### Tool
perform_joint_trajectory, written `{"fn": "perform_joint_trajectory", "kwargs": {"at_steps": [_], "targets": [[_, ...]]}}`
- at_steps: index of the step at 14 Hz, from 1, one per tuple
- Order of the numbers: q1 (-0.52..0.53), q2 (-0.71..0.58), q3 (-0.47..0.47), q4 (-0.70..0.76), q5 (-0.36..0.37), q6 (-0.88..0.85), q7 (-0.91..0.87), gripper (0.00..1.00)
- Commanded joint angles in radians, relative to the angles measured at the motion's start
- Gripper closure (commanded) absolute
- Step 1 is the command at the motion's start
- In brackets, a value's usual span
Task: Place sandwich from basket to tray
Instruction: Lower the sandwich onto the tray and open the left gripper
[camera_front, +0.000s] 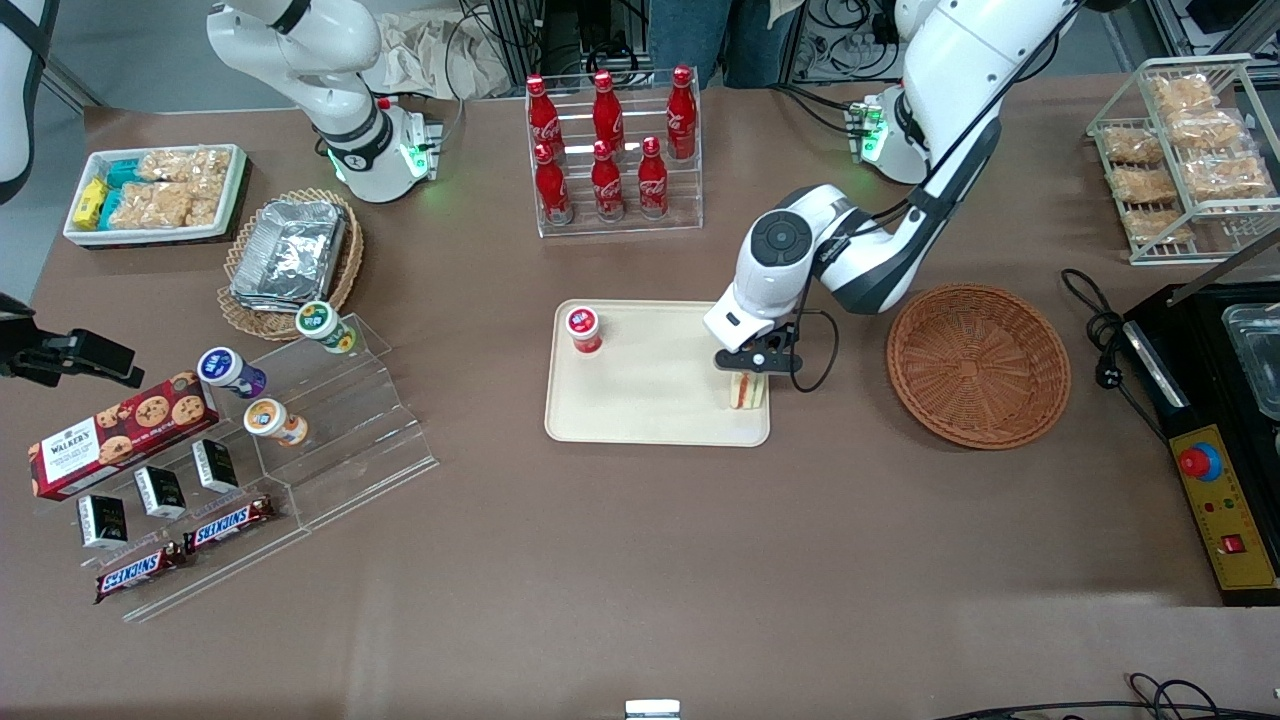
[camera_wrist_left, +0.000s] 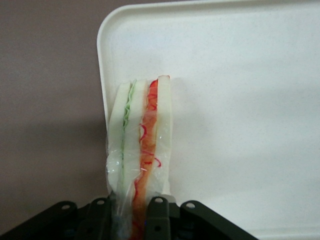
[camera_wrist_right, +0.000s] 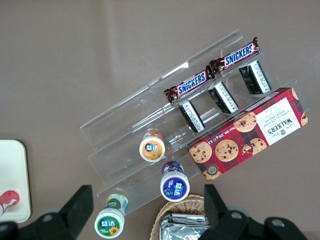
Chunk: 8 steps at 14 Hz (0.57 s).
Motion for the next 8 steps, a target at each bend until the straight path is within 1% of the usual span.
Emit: {"fn": "perform_joint_trajectory", "kwargs": {"at_steps": [1,2,3,4,7,8], "targets": [[-0.011,0.029,-0.001,0.011,0.084,0.012,-0.084,1.00],[-0.010,0.031,0.001,0.014,0.087,0.012,-0.082,0.78],[-0.008,0.043,0.001,0.020,0.089,0.012,-0.072,0.14],[-0.008,0.043,0.001,0.028,0.091,0.010,-0.075,0.00],[-0.010,0.027,-0.001,0.042,0.089,-0.003,-0.102,0.00],[-0.002,-0.015,-0.004,0.045,0.086,-0.026,-0.101,0.00]]}}
